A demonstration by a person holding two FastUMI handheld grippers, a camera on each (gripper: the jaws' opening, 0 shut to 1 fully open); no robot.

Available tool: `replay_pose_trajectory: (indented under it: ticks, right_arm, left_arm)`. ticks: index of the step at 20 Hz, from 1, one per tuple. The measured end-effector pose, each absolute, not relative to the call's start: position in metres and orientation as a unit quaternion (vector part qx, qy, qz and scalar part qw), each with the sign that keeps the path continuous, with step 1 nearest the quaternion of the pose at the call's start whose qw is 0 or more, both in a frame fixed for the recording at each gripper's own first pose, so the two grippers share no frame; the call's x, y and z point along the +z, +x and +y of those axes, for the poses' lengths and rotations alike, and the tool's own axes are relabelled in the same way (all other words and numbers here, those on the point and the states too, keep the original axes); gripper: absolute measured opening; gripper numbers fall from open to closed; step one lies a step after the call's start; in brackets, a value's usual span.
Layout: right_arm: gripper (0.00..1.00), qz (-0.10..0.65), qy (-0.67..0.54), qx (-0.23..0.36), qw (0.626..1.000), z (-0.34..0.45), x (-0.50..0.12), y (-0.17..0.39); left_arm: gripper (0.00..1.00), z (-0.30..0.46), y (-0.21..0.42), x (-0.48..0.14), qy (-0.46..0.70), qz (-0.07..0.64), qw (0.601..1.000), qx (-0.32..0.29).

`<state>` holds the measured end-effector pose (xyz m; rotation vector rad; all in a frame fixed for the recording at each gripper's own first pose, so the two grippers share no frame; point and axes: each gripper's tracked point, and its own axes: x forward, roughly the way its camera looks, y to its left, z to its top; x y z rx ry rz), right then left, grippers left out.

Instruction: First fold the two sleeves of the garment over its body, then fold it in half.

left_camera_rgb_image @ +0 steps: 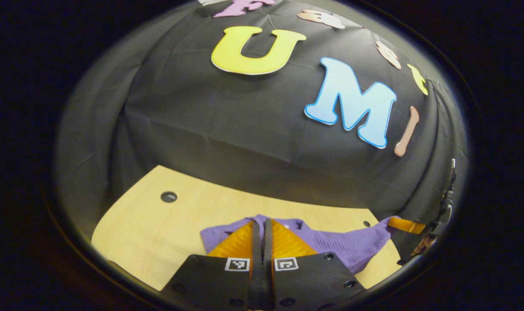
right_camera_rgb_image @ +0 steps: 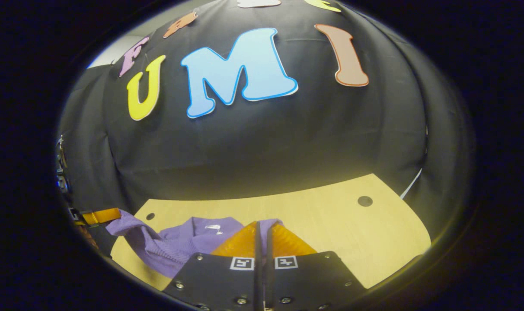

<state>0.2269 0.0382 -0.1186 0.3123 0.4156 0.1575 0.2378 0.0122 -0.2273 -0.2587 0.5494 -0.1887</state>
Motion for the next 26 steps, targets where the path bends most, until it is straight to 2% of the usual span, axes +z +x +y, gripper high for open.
replay_pose_trajectory:
  ticks: [5, 12, 16, 19, 22, 23, 24, 25, 26]
  right_arm:
    - [0.02, 0.218, 0.139, 0.073, 0.963, 0.042, -0.143, 0.278]
    - [0.02, 0.247, 0.134, 0.053, 0.958, 0.049, -0.191, 0.318]
    - [0.04, 0.26, 0.102, 0.044, 0.959, 0.053, -0.207, 0.321]
    - [0.06, 0.262, 0.079, 0.043, 0.961, 0.055, -0.204, 0.314]
    - [0.22, 0.254, 0.053, 0.04, 0.965, 0.057, -0.19, 0.303]
    - [0.39, 0.249, 0.046, 0.037, 0.967, 0.058, -0.185, 0.298]
    - [0.46, 0.245, 0.041, 0.036, 0.968, 0.059, -0.177, 0.292]
    - [0.63, 0.24, 0.039, 0.033, 0.969, 0.06, -0.171, 0.287]
    - [0.66, 0.234, 0.038, 0.03, 0.971, 0.06, -0.161, 0.28]
  left_arm:
    - [0.05, 0.011, 0.295, -0.275, -0.057, 0.286, 0.952, -0.092]
    - [0.06, 0.024, 0.32, -0.326, -0.041, 0.296, 0.952, -0.064]
    - [0.06, 0.024, 0.323, -0.341, -0.038, 0.3, 0.952, -0.051]
    - [0.12, 0.022, 0.316, -0.351, -0.03, 0.32, 0.945, -0.051]
    - [0.17, 0.023, 0.306, -0.343, -0.025, 0.322, 0.945, -0.056]
    - [0.26, 0.02, 0.301, -0.338, -0.028, 0.322, 0.944, -0.064]
    - [0.34, 0.018, 0.296, -0.334, -0.031, 0.32, 0.944, -0.07]
    - [0.44, 0.016, 0.29, -0.328, -0.035, 0.317, 0.945, -0.076]
    - [0.53, 0.015, 0.287, -0.321, -0.036, 0.311, 0.946, -0.08]
